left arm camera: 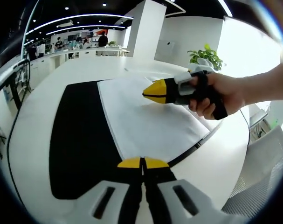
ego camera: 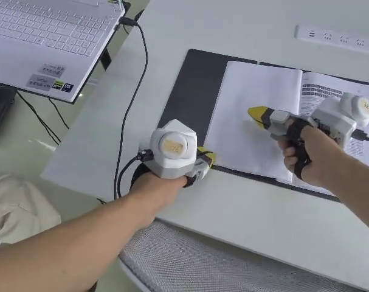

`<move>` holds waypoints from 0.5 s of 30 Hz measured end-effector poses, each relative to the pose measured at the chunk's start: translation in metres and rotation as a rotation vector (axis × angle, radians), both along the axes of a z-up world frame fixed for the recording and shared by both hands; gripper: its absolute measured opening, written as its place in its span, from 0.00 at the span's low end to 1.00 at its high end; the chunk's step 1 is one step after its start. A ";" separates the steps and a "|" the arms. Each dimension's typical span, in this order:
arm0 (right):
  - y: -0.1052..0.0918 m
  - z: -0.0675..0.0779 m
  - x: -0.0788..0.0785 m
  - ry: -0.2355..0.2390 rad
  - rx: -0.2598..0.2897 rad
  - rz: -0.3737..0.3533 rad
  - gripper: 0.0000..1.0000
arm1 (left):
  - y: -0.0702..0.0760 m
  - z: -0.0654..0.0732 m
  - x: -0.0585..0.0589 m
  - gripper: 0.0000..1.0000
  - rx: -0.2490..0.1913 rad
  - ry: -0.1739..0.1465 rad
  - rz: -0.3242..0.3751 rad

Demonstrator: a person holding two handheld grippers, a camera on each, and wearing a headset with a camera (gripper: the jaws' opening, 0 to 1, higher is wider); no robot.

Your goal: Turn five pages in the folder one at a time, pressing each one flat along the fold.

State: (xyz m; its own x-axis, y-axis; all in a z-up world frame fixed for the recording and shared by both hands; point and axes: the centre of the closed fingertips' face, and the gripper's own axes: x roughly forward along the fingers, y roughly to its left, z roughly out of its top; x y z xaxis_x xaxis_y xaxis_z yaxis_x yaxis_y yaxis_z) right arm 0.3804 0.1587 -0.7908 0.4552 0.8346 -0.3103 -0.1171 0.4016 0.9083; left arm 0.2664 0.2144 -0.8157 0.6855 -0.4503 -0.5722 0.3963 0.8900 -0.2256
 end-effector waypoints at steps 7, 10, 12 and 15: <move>-0.028 -0.005 0.030 0.045 0.024 -0.082 0.00 | 0.000 0.000 0.002 0.00 0.009 -0.005 -0.002; -0.040 -0.006 0.044 0.068 0.046 -0.130 0.00 | -0.001 0.000 0.003 0.00 0.013 -0.005 -0.004; -0.046 -0.007 0.052 0.088 0.069 -0.154 0.00 | -0.001 0.000 0.003 0.00 0.021 -0.010 -0.010; -0.053 -0.008 0.064 0.103 0.098 -0.186 0.00 | -0.001 0.000 0.003 0.00 0.022 -0.010 -0.008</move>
State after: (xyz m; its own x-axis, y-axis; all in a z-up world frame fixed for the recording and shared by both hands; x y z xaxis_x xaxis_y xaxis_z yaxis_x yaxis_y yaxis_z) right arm 0.4440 0.1054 -0.7983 0.5744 0.7675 -0.2847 0.0461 0.3169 0.9473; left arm 0.2698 0.2133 -0.8159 0.6876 -0.4434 -0.5750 0.4056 0.8914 -0.2024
